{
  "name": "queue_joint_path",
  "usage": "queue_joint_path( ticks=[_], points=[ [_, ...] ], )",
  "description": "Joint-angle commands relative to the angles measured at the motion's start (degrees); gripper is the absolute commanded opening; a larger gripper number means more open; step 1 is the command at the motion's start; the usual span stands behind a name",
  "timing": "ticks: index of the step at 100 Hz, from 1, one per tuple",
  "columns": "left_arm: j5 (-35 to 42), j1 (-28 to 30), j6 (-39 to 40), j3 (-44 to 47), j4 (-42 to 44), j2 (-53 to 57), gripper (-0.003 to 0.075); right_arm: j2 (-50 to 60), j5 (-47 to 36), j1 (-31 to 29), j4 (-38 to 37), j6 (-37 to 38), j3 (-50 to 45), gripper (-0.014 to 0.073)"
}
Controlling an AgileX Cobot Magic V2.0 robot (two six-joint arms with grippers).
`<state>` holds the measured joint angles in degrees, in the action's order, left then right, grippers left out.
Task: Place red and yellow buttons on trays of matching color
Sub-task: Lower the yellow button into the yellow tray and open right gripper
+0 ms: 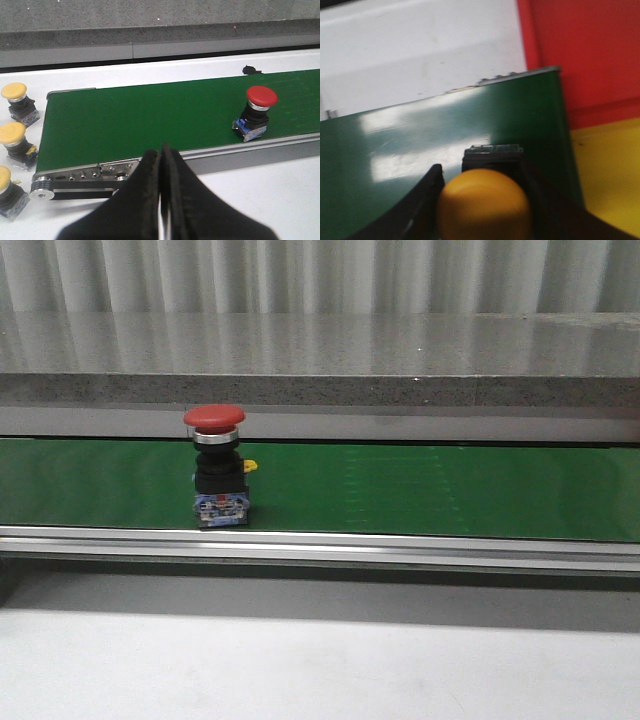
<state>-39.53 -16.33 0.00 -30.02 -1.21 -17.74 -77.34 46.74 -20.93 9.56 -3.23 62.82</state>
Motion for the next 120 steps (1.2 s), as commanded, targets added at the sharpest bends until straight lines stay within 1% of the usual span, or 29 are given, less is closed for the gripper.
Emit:
queue_joint_path(
  ticks=[1, 18, 30, 68, 75, 102, 107, 111, 114, 120],
  points=[
    [3.9, -0.5, 0.0, -1.5, -0.3, -0.5, -0.0020, 2.0, -4.6, -5.0, 0.3, 1.3, -0.2, 0.0225],
    [3.9, -0.5, 0.0, -1.5, -0.3, -0.5, -0.0020, 1.9, -7.0, -14.6, 0.3, 2.9, -3.5, 0.0225],
    [3.9, -0.5, 0.0, -1.5, -0.3, -0.5, -0.0020, 1.9, -9.3, -18.3, 0.3, 4.6, -5.9, 0.0225],
    [3.9, -0.5, 0.0, -1.5, -0.3, -0.5, -0.0020, 1.9, -22.8, -18.7, 0.9, 5.1, -15.0, 0.0225],
    [3.9, -0.5, 0.0, -1.5, -0.3, -0.5, -0.0020, 1.3, -24.0, -18.7, 0.9, 5.4, -15.6, 0.0225],
    [3.9, -0.5, 0.0, -1.5, -0.3, -0.5, -0.0020, -5.6, -24.5, -18.7, 1.0, 7.2, -15.7, 0.0232],
    [3.9, -0.5, 0.0, -1.5, -0.3, -0.5, -0.0020, -6.2, -24.6, -18.7, 1.0, 7.4, -15.7, 0.0252],
    [3.9, -0.5, 0.0, -1.5, -0.3, -0.5, -0.0020, -6.6, -24.8, -18.7, 1.0, 7.4, -15.7, 0.0290],
    [3.9, -0.5, 0.0, -1.5, -0.3, -0.5, -0.0020, -6.6, -24.9, -18.7, 1.0, 7.4, -15.7, 0.0327],
    [3.9, -0.5, 0.0, -1.5, -0.3, -0.5, -0.0020, -6.6, -25.1, -18.7, 1.0, 7.4, -15.7, 0.0430]
  ],
)
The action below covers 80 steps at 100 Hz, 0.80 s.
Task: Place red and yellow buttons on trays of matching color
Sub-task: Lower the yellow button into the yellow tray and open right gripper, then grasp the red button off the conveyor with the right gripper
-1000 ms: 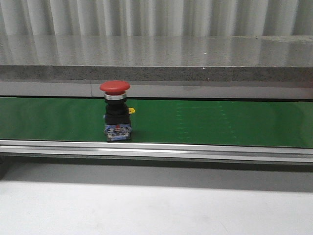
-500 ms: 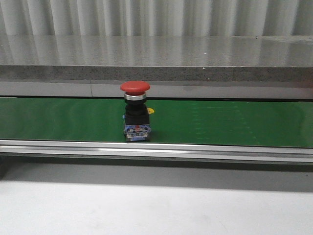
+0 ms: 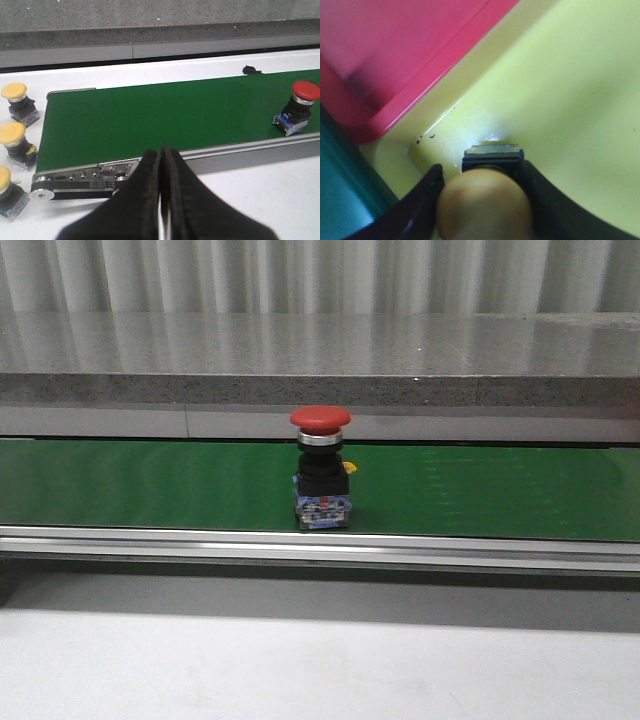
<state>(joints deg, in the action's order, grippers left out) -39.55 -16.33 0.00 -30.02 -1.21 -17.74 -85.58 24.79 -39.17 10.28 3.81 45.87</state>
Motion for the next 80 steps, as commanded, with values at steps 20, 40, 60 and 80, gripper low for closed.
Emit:
queue_joint_path(
  ticks=[20, 40, 60, 80],
  points=[
    [3.9, -0.5, 0.0, -1.5, -0.3, -0.5, -0.0020, 1.8, -3.2, -0.4, 0.3, 0.4, 1.3, 0.0577],
    [3.9, -0.5, 0.0, -1.5, -0.3, -0.5, -0.0020, 6.7, -1.8, -0.4, 0.2, 0.4, 1.3, 0.0575],
    [3.9, -0.5, 0.0, -1.5, -0.3, -0.5, -0.0020, 14.6, 2.9, 0.8, 0.2, 0.4, 1.3, 0.0575],
    [3.9, -0.5, 0.0, -1.5, -0.3, -0.5, -0.0020, 20.7, 8.7, 8.0, 0.2, 0.3, 1.3, 0.0575]
  ],
)
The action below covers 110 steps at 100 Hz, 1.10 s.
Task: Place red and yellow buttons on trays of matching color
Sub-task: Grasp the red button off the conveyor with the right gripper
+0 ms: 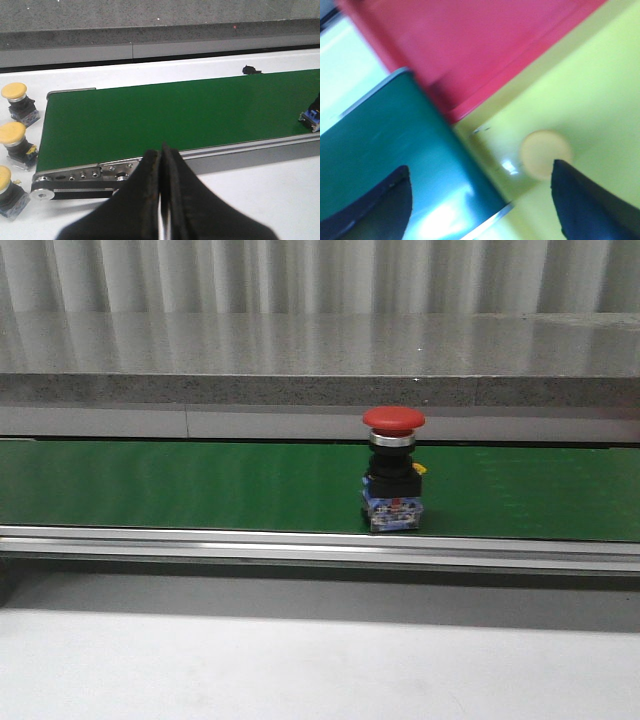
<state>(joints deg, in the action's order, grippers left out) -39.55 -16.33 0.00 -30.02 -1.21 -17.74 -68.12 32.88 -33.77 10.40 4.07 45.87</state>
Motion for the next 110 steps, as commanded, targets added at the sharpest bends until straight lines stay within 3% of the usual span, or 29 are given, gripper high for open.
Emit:
queue_joint_path(
  ticks=[1, 56, 77, 110],
  points=[
    [3.9, -0.5, 0.0, -1.5, -0.3, -0.5, -0.0020, 3.4, 1.0, 2.9, 0.1, 0.0, 1.3, 0.0575],
    [3.9, -0.5, 0.0, -1.5, -0.3, -0.5, -0.0020, 5.3, 16.2, 30.4, 0.1, -4.7, 3.9, 0.0575],
    [3.9, -0.5, 0.0, -1.5, -0.3, -0.5, -0.0020, 5.2, 18.8, 37.9, 0.1, -8.6, 6.9, 0.0575],
    [3.9, -0.5, 0.0, -1.5, -0.3, -0.5, -0.0020, -1.0, 24.4, 44.6, 3.3, -16.8, 13.9, 0.0575]
  ],
)
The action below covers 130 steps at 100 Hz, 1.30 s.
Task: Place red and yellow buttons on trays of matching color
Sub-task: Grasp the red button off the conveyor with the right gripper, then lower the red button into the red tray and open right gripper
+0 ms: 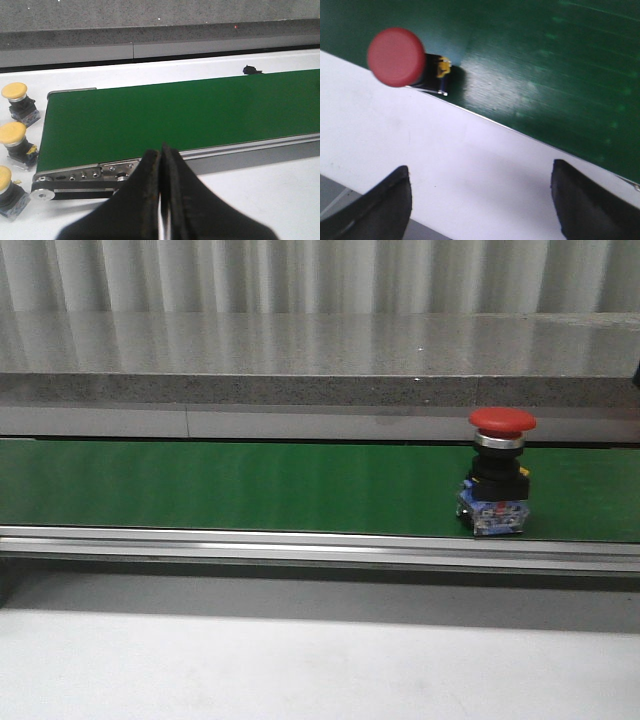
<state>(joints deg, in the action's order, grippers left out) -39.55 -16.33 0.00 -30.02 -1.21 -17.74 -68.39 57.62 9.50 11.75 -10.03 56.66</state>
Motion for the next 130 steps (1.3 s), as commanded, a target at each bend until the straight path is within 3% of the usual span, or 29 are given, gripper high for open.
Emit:
queue_joint_path(
  ticks=[1, 21, 55, 62, 77, 84, 109, 130],
  points=[
    [3.9, -0.5, 0.0, -1.5, -0.3, -0.5, -0.0020, -1.0, -0.3, 1.4, 2.1, -3.0, 3.3, 0.0575],
    [3.9, -0.5, 0.0, -1.5, -0.3, -0.5, -0.0020, -6.7, -0.5, 3.4, 3.0, -6.0, 5.3, 0.0575],
    [3.9, -0.5, 0.0, -1.5, -0.3, -0.5, -0.0020, -12.7, -10.4, 3.4, 3.0, -7.5, 5.3, 0.0566],
    [3.9, -0.5, 0.0, -1.5, -0.3, -0.5, -0.0020, -13.0, -10.7, 3.4, 3.0, -7.5, 5.3, 0.0507],
    [3.9, -0.5, 0.0, -1.5, -0.3, -0.5, -0.0020, -13.0, -10.2, 3.4, 3.0, -7.5, 5.3, 0.0242],
    [3.9, -0.5, 0.0, -1.5, -0.3, -0.5, -0.0020, -13.0, -10.4, 3.4, 3.0, -7.5, 5.3, 0.0170],
    [3.9, -0.5, 0.0, -1.5, -0.3, -0.5, -0.0020, -9.6, -15.1, 0.7, 2.6, -7.5, 5.3, 0.0148],
    [3.9, -0.5, 0.0, -1.5, -0.3, -0.5, -0.0020, -8.1, -19.8, -9.4, 2.4, -7.4, 6.8, 0.0148]
  ],
)
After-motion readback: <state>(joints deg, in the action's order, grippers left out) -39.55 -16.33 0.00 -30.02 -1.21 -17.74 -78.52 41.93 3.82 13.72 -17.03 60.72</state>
